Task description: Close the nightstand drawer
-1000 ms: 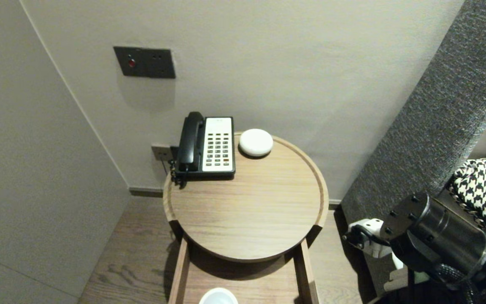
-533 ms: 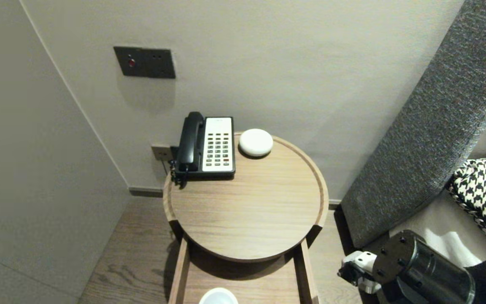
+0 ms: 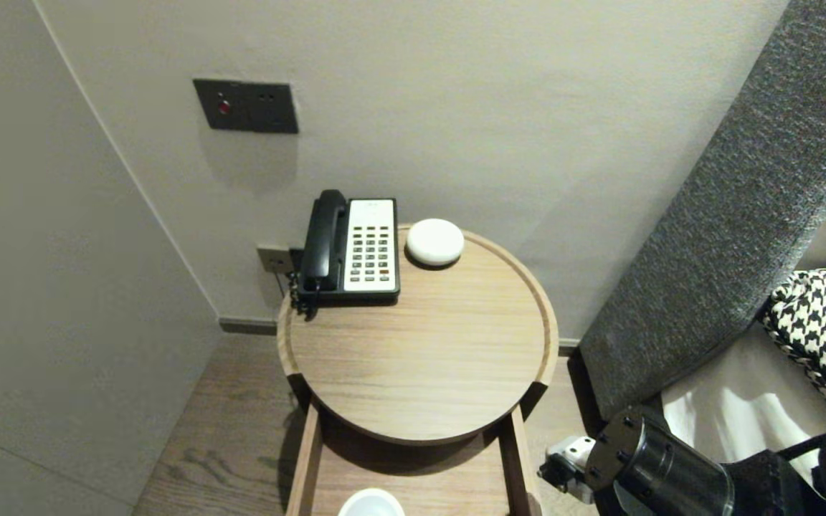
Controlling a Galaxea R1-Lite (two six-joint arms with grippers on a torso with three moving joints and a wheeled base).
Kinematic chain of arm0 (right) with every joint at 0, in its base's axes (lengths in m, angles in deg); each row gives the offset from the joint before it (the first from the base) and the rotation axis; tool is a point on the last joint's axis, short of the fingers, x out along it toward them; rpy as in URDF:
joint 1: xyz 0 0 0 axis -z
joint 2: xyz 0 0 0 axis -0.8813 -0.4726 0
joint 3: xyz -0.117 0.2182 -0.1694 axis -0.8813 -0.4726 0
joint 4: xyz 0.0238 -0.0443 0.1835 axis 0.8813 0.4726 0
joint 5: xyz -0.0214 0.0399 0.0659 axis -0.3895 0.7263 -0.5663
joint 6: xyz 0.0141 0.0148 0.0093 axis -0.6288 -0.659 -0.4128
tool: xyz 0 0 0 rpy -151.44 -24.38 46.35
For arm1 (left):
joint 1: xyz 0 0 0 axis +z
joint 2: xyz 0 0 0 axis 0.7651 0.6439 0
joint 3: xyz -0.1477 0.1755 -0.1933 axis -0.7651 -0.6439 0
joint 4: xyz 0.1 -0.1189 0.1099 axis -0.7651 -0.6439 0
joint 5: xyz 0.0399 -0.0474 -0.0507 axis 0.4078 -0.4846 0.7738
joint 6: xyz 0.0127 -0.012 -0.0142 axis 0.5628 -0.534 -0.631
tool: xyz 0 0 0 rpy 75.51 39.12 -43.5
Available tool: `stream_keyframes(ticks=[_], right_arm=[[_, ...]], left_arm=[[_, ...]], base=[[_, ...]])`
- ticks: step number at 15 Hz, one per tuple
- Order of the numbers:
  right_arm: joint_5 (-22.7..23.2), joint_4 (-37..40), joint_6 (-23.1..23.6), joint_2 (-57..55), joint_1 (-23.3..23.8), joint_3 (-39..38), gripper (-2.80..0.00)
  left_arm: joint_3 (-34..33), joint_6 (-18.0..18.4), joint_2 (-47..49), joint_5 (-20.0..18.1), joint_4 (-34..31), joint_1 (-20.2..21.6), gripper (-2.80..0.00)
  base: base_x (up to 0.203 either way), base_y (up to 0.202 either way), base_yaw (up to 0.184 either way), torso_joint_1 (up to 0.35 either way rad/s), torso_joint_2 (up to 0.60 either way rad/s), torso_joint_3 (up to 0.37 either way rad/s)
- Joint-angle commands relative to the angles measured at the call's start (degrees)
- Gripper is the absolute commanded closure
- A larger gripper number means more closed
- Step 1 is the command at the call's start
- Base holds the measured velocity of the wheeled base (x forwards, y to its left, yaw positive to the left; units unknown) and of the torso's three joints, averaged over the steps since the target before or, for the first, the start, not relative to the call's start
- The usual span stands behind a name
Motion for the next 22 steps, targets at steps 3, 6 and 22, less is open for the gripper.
stream_keyframes(ticks=[3, 6, 22], right_arm=[[-0.3, -3.4, -0.1, -3.7, 0.0, 0.8, 0.0], [-0.4, -4.4, -0.1, -6.0, 0.6, 2.3, 0.0], [-0.7, -4.6, 1.4, -12.1, 4.5, 11.6, 0.0]], left_arm=[[0.0, 0.0, 0.0, 0.0, 0.0, 0.0, 0.0], [0.0, 0.0, 0.0, 0.0, -0.1, 0.0, 0.0], [0.0, 0.0, 0.0, 0.0, 0.0, 0.0, 0.0]], base=[[0.0, 0.0, 0.0, 0.0, 0.0, 0.0], [0.0, 0.0, 0.0, 0.0, 0.0, 0.0], [0.0, 0.0, 0.0, 0.0, 0.0, 0.0]])
